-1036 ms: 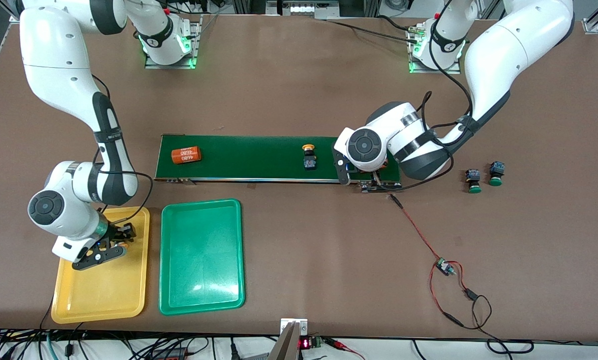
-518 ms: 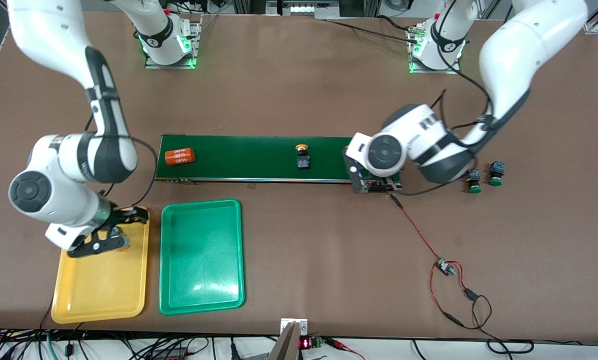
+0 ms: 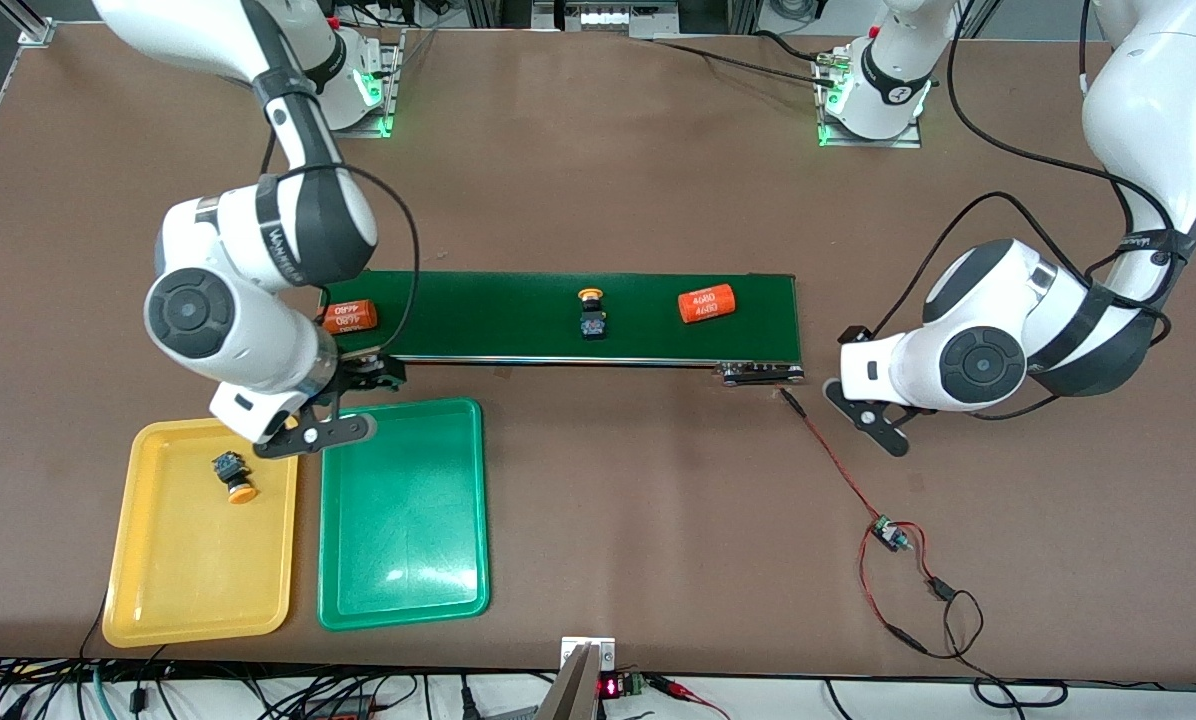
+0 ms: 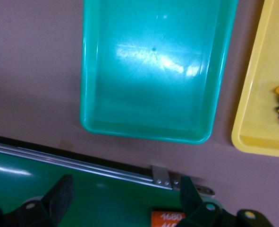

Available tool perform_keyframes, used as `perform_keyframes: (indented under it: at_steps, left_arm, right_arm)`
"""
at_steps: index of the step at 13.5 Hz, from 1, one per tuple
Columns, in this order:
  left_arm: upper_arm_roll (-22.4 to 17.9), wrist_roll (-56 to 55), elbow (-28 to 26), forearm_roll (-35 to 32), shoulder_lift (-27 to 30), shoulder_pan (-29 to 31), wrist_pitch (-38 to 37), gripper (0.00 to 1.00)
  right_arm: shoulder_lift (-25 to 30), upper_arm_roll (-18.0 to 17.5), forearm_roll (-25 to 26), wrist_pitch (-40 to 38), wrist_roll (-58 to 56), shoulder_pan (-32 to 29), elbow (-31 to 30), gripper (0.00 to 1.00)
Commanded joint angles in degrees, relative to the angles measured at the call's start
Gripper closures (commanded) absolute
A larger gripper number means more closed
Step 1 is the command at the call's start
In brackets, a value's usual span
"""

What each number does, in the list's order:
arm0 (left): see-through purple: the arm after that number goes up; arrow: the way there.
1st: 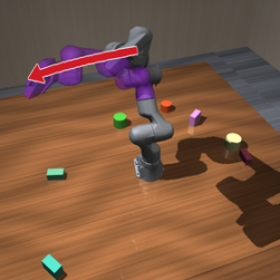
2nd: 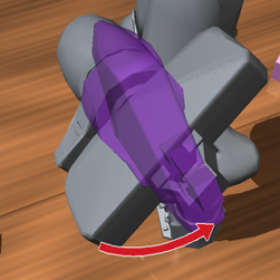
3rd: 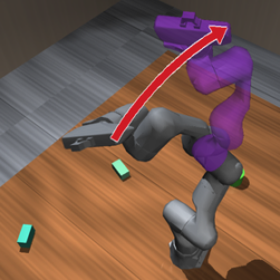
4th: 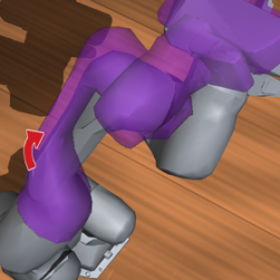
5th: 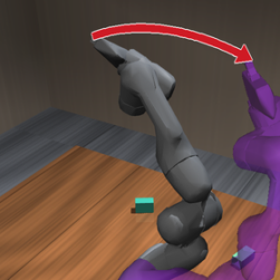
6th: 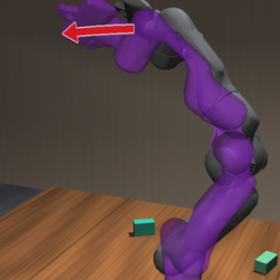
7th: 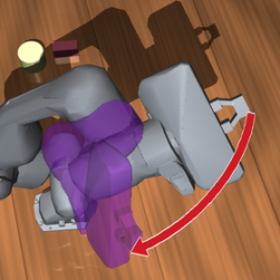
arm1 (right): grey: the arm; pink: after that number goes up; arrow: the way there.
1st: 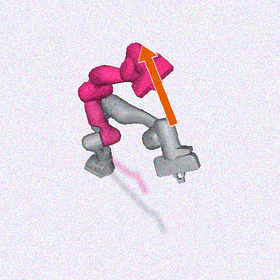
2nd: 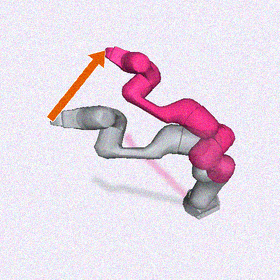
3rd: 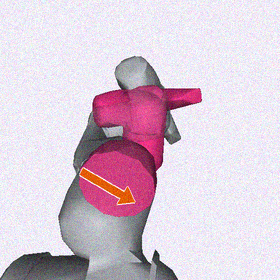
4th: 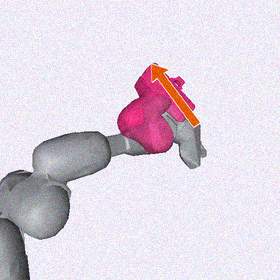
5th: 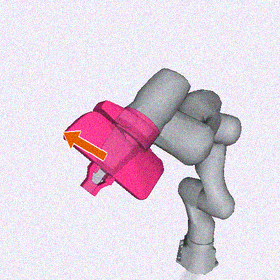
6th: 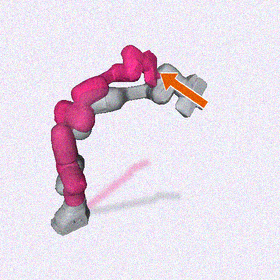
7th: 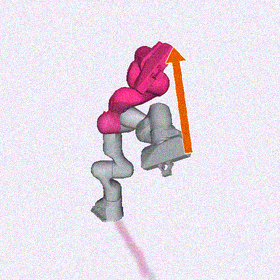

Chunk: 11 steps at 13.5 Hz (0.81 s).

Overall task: Sort buttons by color to trays
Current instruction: 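Place the cylinder on the belt with the left gripper while the right gripper returns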

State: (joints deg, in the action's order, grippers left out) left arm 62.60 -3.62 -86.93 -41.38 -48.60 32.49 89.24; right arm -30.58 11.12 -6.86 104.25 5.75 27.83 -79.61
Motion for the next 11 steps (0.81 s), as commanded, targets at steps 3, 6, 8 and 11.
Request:
perform_keyframes:
  at_steps: [3,6,8,11]
  left_arm:
    - [-6.6,-22.0,0.4,-1.6,-0.4,-0.7,-0.7,0.00]
    - [-14.3,-22.2,1.5,-5.8,-0.5,-4.4,-0.9,0.00]
    - [-14.4,-21.7,1.0,-5.6,-0.7,-3.6,-3.7,0.00]
    - [-14.3,-20.0,-5.1,-2.4,-1.2,2.7,2.1,0.00]
  right_arm:
    - [1.0,0.3,-0.2,-2.7,19.3,7.0,-2.0,0.00]
    - [0.4,0.2,-0.5,-2.6,26.3,13.1,-2.0,0.00]
    - [-0.5,0.2,-0.7,-2.1,28.6,15.2,-2.0,0.00]
    - [-2.6,0.2,-0.6,-1.4,27.9,18.6,-1.9,0.00]
